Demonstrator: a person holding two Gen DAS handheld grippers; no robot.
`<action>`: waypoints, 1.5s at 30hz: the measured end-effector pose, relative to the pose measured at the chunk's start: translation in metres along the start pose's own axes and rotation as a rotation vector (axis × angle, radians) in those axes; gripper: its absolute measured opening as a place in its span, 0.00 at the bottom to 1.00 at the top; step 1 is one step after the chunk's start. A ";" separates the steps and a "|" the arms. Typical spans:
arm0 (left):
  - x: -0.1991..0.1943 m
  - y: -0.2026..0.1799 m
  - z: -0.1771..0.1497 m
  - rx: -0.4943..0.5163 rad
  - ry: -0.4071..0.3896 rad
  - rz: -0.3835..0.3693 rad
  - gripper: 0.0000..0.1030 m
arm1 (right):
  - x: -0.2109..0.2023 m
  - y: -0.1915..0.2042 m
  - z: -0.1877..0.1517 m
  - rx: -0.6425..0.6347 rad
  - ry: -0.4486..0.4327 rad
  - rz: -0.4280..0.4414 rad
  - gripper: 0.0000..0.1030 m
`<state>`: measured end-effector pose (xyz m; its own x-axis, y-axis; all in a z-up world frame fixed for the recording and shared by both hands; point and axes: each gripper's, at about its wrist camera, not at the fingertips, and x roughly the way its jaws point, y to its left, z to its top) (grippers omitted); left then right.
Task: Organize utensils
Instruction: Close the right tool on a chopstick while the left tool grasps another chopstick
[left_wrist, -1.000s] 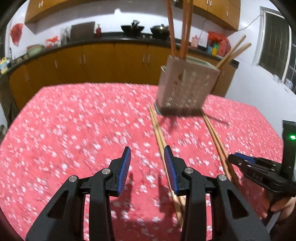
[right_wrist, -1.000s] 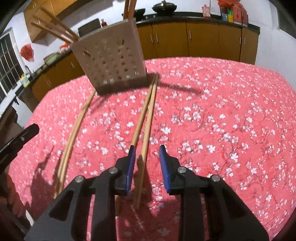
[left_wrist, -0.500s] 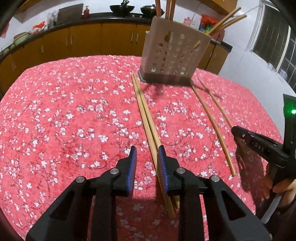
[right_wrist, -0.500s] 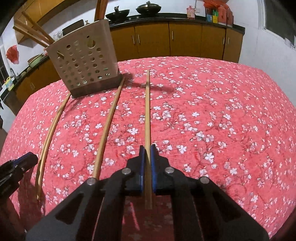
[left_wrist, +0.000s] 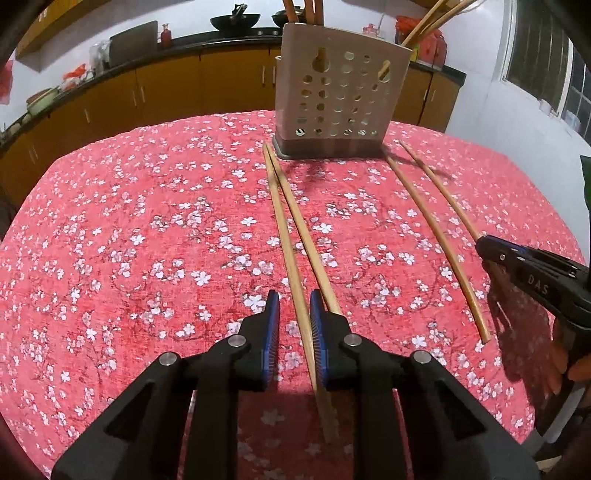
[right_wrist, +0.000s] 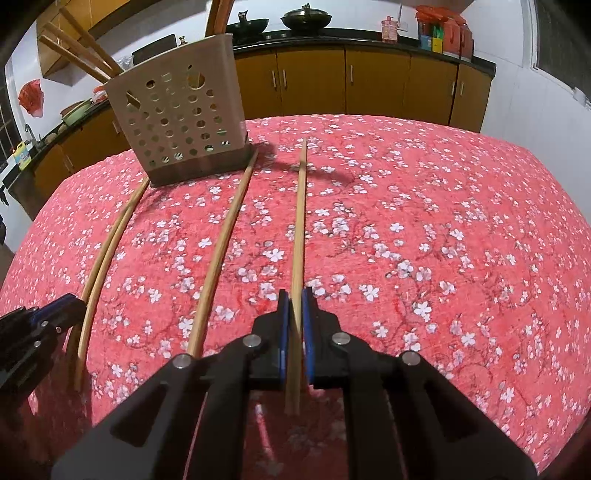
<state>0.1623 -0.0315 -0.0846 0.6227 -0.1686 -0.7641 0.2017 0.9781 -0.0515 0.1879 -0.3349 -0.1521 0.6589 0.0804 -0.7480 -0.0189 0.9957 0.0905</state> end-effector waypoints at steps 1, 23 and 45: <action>0.000 0.000 0.000 -0.001 0.001 -0.010 0.18 | 0.000 0.000 0.000 -0.002 0.000 0.000 0.10; 0.014 0.076 0.019 -0.133 -0.008 0.106 0.08 | 0.017 -0.021 0.024 0.030 -0.005 -0.019 0.08; 0.007 0.085 0.017 -0.170 -0.009 0.072 0.09 | 0.020 -0.017 0.022 0.027 -0.005 -0.022 0.09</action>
<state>0.1973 0.0484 -0.0833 0.6380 -0.0982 -0.7638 0.0261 0.9940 -0.1060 0.2184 -0.3516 -0.1539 0.6627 0.0582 -0.7467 0.0161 0.9956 0.0918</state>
